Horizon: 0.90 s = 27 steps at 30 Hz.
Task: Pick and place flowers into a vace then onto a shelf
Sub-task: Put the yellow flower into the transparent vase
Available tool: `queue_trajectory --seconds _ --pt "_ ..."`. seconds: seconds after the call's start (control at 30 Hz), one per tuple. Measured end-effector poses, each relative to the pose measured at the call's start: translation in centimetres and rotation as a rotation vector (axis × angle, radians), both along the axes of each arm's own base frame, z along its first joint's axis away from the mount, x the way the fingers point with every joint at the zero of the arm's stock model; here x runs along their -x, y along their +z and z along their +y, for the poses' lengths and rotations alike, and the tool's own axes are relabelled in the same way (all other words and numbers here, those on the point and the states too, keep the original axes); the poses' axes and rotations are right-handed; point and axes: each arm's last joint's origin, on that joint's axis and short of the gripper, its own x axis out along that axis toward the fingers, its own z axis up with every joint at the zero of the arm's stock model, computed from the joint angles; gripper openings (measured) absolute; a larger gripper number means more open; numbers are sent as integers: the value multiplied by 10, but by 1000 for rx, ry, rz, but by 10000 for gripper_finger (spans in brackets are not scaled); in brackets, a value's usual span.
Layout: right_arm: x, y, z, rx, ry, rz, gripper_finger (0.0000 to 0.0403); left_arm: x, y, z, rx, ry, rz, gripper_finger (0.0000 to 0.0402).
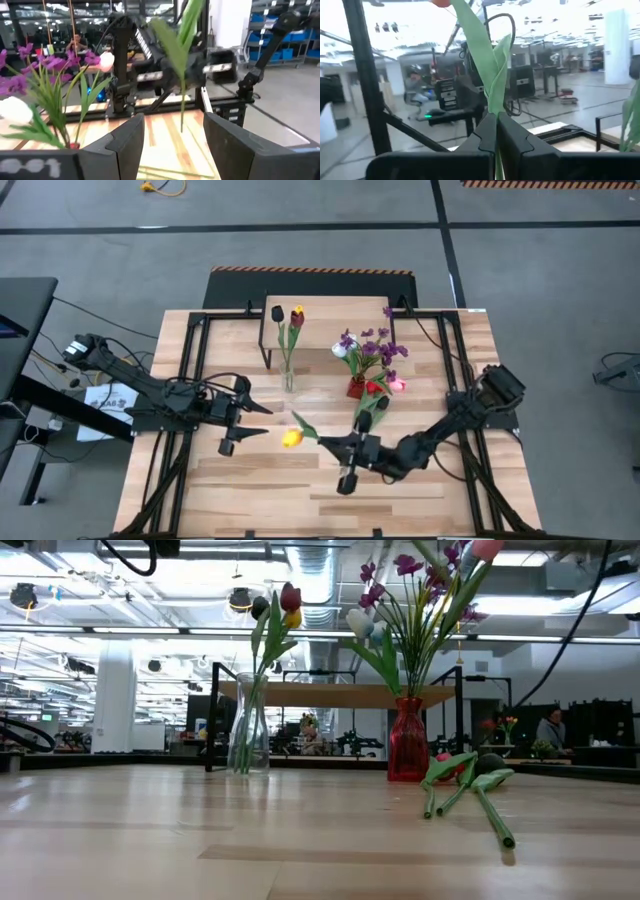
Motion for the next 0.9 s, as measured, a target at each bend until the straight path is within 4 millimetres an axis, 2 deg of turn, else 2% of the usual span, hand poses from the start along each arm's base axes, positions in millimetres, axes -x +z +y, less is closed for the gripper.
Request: queue_trajectory --seconds 0.2,0.37,0.67,0.9 --pt "-10 -4 -25 20 12 -26 0 -10 -2 -5 -18 -11 -43 194" --pt "-18 -4 -38 14 60 -50 0 -17 -1 -8 -2 -9 -98 194" --pt "-20 -3 -41 38 113 -61 0 -32 -7 -11 32 33 -148 194" --pt "-21 -4 -39 55 158 -60 0 -58 -8 -12 40 20 -102 194"
